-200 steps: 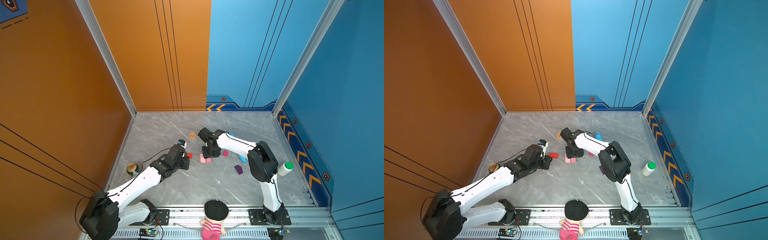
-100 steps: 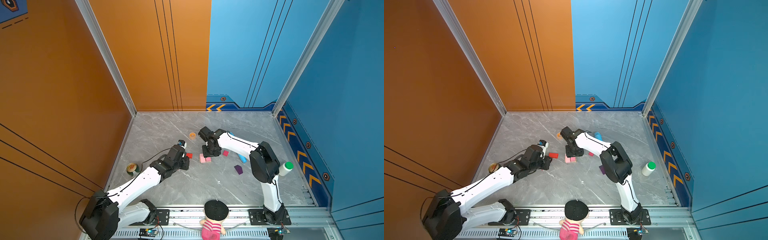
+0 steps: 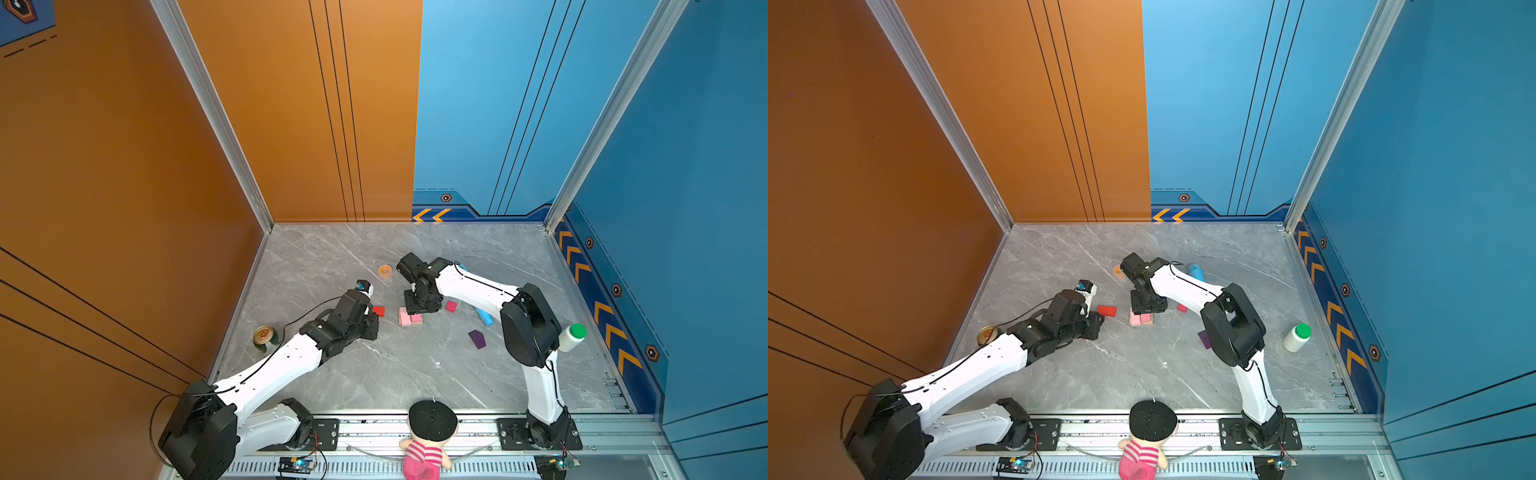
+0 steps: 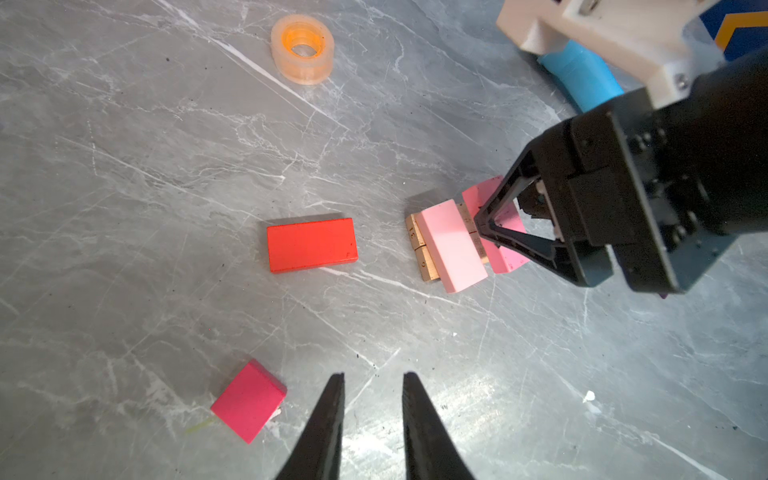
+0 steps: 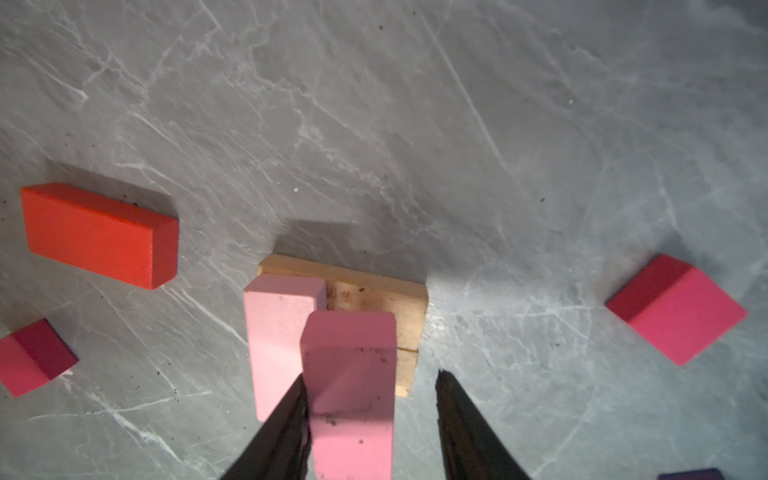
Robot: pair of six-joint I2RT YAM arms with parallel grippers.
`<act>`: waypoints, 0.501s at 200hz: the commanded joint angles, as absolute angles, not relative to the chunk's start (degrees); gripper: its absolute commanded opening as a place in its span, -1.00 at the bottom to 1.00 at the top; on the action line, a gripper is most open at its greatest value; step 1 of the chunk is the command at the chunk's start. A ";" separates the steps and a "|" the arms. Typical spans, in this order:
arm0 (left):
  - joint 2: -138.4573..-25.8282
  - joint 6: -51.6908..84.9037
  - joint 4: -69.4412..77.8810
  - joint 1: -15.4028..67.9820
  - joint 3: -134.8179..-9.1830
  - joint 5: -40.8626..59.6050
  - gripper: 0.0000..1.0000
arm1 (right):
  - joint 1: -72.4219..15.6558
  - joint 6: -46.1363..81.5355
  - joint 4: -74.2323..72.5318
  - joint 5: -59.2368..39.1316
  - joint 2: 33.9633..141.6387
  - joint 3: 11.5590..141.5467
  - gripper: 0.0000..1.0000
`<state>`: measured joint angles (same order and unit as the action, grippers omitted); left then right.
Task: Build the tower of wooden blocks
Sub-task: 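Lower the pink block beside the light pink block and open the right gripper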
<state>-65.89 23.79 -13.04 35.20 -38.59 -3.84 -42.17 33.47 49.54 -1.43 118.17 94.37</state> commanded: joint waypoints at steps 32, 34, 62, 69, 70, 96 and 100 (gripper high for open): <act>-64.86 23.17 -12.57 34.67 -37.72 -3.23 -0.46 | -42.94 34.45 51.28 -1.41 118.03 96.09 0.01; -64.86 23.19 -12.59 34.66 -37.71 -3.25 -0.46 | -42.95 34.52 51.27 -1.43 118.08 96.09 0.01; -64.73 23.14 -12.63 34.66 -37.63 -3.25 -0.46 | -42.93 34.49 51.33 -1.41 118.47 96.30 0.01; -64.69 23.20 -12.59 34.63 -37.63 -3.25 -0.46 | -42.98 34.54 51.31 -1.43 118.47 96.28 0.01; -64.73 23.20 -12.62 34.67 -37.67 -3.25 -0.46 | -42.98 34.54 51.27 -1.42 118.47 96.26 0.01; -64.61 23.20 -12.57 34.57 -37.62 -3.25 -0.46 | -42.86 34.54 51.32 -1.33 118.47 96.24 0.02; -64.58 23.20 -12.57 34.63 -37.66 -3.25 -0.46 | -42.82 34.54 51.27 -1.39 118.48 96.24 0.02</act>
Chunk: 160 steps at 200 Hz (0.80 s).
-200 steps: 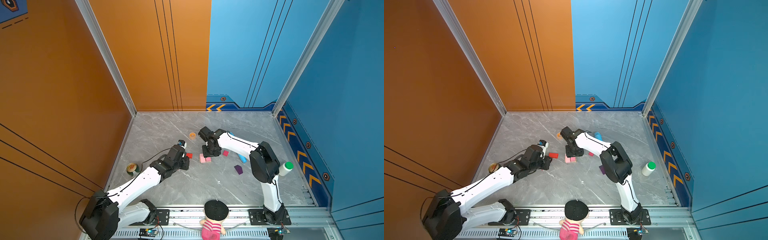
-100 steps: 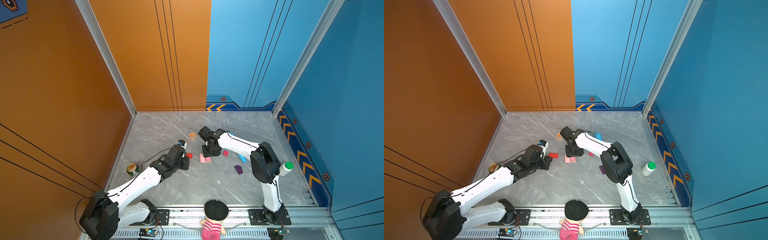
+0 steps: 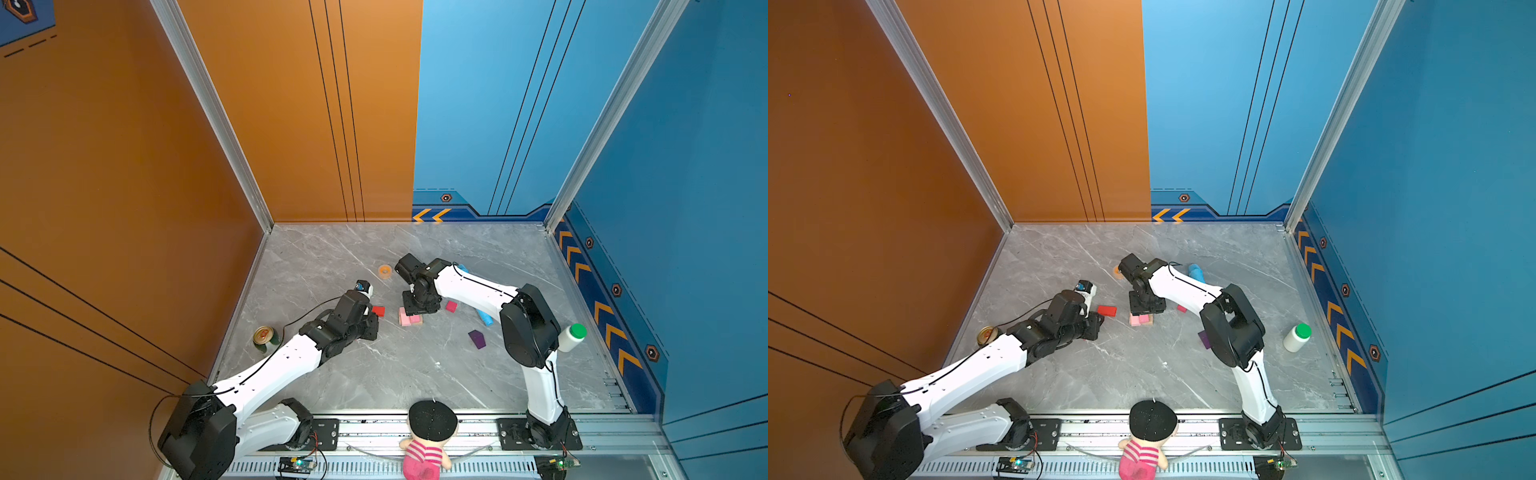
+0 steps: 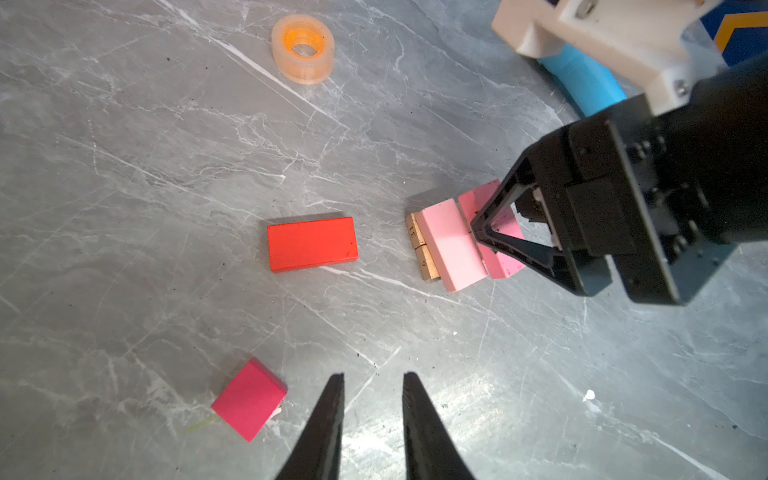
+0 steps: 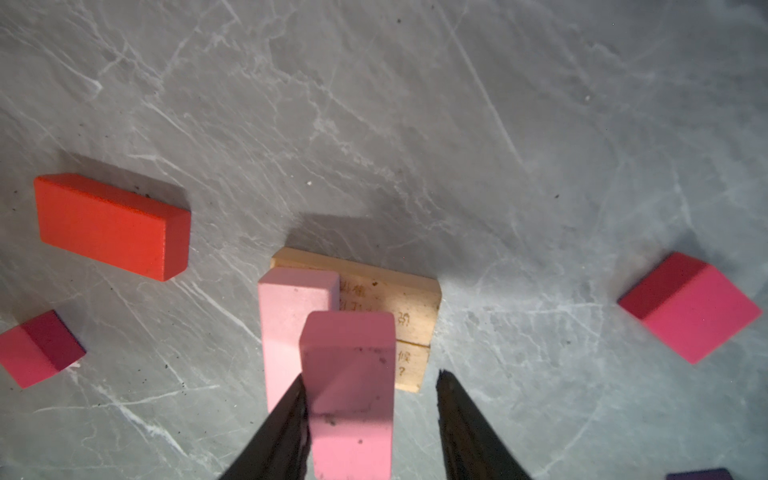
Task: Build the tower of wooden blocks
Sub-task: 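Lower the pink block beside the light pink block and open the right gripper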
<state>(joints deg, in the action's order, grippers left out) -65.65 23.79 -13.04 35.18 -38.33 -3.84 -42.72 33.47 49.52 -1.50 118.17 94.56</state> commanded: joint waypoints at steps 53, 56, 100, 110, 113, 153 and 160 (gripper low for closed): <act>-64.76 23.18 -12.57 34.54 -37.57 -3.20 -0.46 | -42.81 34.54 51.32 -1.18 120.04 96.15 0.02; -64.70 23.20 -12.58 34.54 -37.53 -3.25 -0.46 | -42.80 34.54 51.31 -1.15 120.17 96.14 0.02; -64.72 23.13 -12.56 34.45 -37.53 -3.16 -0.46 | -42.65 34.54 51.32 -1.14 120.82 96.07 0.02; -64.78 23.07 -12.52 34.41 -37.53 -3.12 -0.46 | -42.68 34.55 51.30 -1.14 120.85 96.13 0.02; -64.78 23.03 -12.50 34.38 -37.55 -3.15 -0.46 | -42.71 34.54 51.28 -1.14 120.87 96.04 0.02; -64.79 23.12 -12.48 34.37 -37.45 -3.03 -0.46 | -42.61 34.63 51.30 -1.14 120.79 96.08 0.02; -64.78 23.07 -12.48 34.33 -37.53 -3.03 -0.46 | -42.63 34.58 51.32 -1.08 120.78 96.11 0.02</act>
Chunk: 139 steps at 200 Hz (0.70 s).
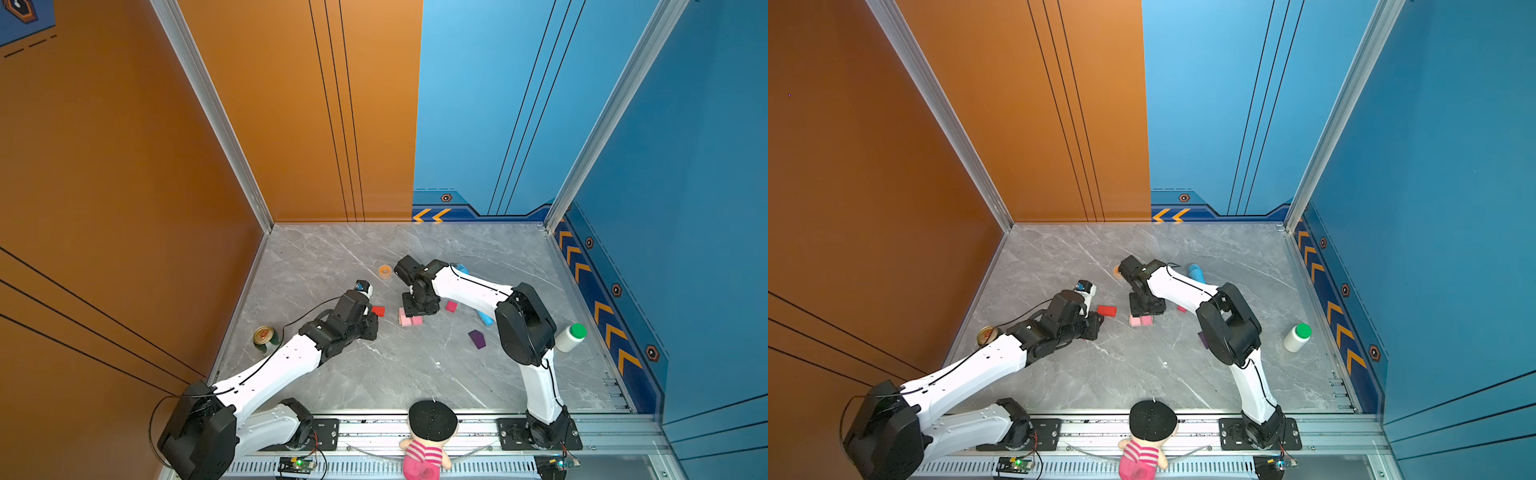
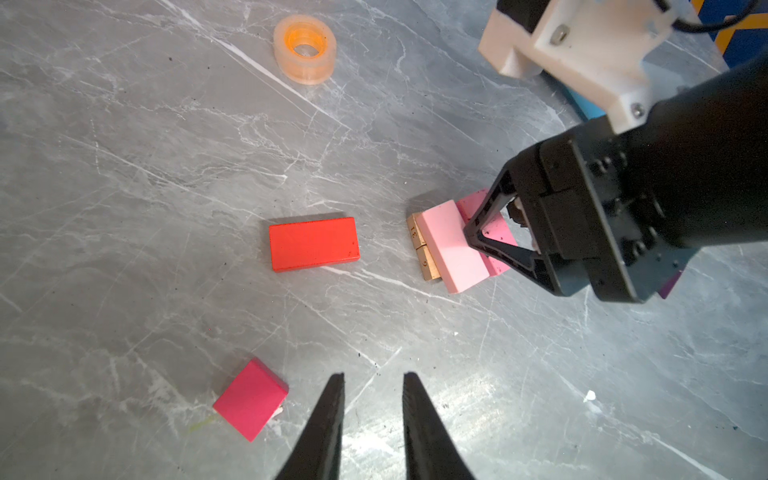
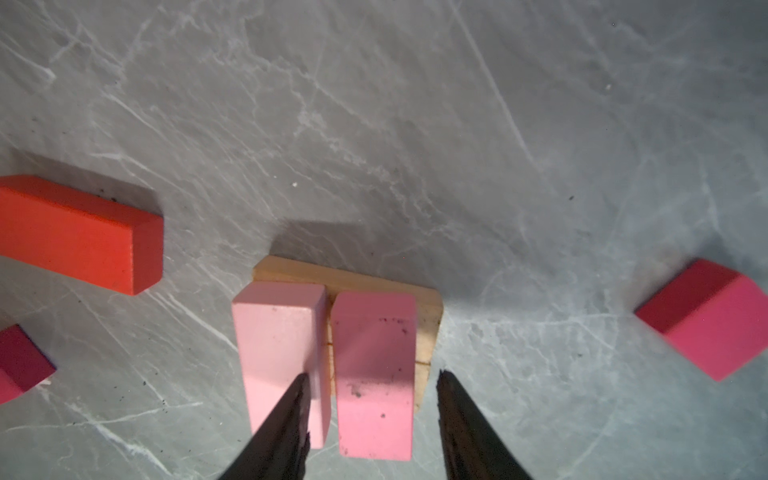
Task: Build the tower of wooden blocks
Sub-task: 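Lower the pink block beside the light pink block and open the right gripper, then bring the left gripper to the stack while the right gripper repositions beside it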
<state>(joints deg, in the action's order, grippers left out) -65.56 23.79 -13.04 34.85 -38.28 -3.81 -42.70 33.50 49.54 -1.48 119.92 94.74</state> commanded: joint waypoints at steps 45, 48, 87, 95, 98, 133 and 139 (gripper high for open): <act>-64.86 23.11 -12.48 34.32 -37.61 -2.87 -0.46 | -42.65 34.69 51.32 -1.07 119.27 96.44 0.03; -64.86 23.12 -12.49 34.34 -37.63 -2.88 -0.46 | -42.66 34.65 51.33 -1.07 119.21 96.43 0.03; -65.31 23.55 -12.79 34.34 -38.12 -2.47 -0.46 | -42.71 34.63 51.05 -0.53 114.88 95.75 0.08; -65.51 23.77 -12.62 34.34 -38.31 -2.21 -0.47 | -42.70 34.63 50.82 -0.44 114.02 95.39 0.09; -65.60 23.81 -12.61 34.36 -38.45 -2.08 -0.46 | -42.71 34.63 50.64 -0.44 113.67 95.21 0.09; -67.52 25.06 -11.43 34.40 -39.49 0.34 -0.49 | -42.13 34.01 48.19 -0.69 109.82 92.09 0.05; -68.09 25.32 -9.73 34.41 -39.73 0.99 -0.51 | -41.94 33.91 47.34 -1.04 109.15 91.26 0.01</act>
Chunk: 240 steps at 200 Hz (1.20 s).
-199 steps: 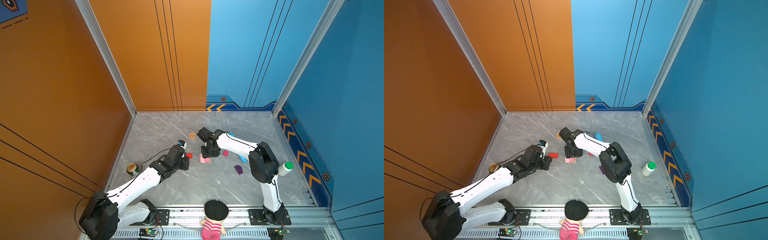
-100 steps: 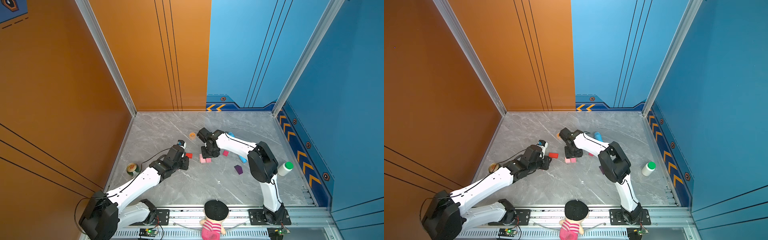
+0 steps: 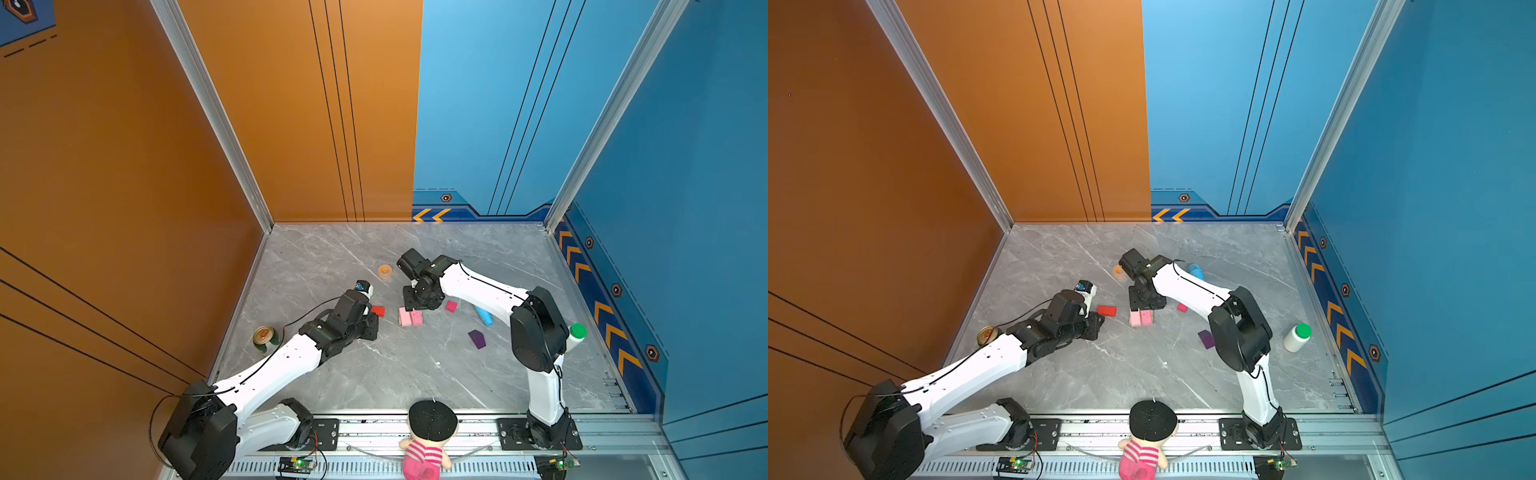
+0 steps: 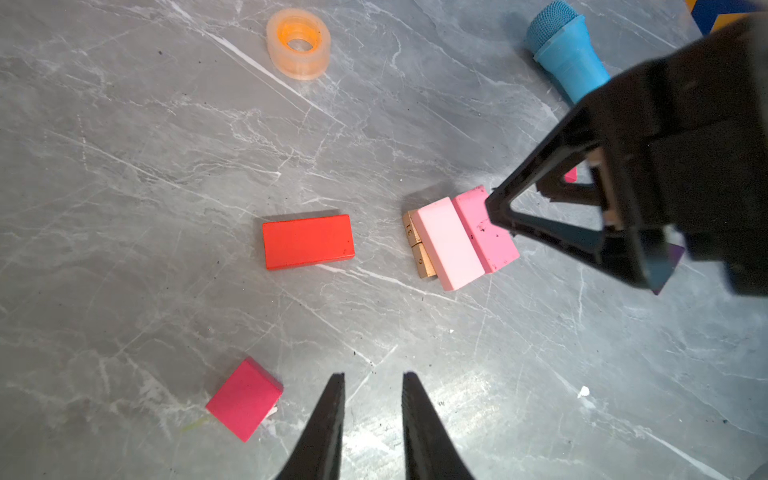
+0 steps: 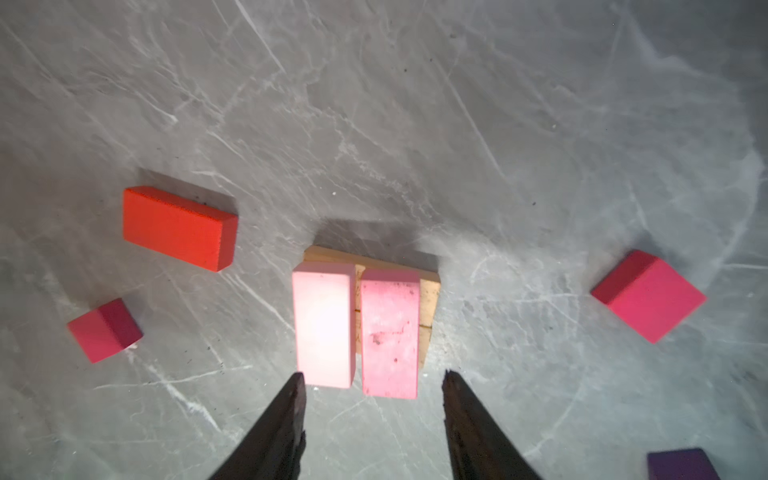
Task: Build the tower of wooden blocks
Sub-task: 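Bring the left gripper to the stack while the right gripper repositions beside it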
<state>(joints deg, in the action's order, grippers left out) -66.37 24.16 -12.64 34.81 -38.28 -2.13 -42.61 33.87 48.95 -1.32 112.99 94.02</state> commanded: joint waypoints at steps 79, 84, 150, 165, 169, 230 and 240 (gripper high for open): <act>-81.73 27.19 -7.41 34.29 -47.15 8.01 -0.85 | -36.82 32.64 34.73 -8.68 105.02 80.68 -1.00; -82.57 27.19 -7.68 34.31 -47.73 8.04 -0.87 | -36.67 32.46 34.28 -8.94 105.02 80.36 -1.00; -91.09 27.02 -12.55 34.28 -53.82 8.14 -1.00 | -34.64 31.73 29.57 -11.97 104.77 75.93 -1.00; -92.18 27.03 -12.66 34.27 -54.38 8.41 -1.00 | -34.71 31.97 28.86 -12.58 104.80 75.12 -1.00; -92.45 27.03 -12.66 34.28 -54.52 8.49 -1.00 | -34.72 31.99 28.72 -12.61 104.85 75.02 -1.00; -95.36 26.80 -13.62 34.29 -56.56 8.75 -1.00 | -34.74 33.30 26.33 -14.25 105.01 72.57 -1.00; -95.86 26.75 -13.65 34.28 -56.69 8.84 -1.00 | -34.82 33.40 26.27 -14.33 105.05 72.34 -1.00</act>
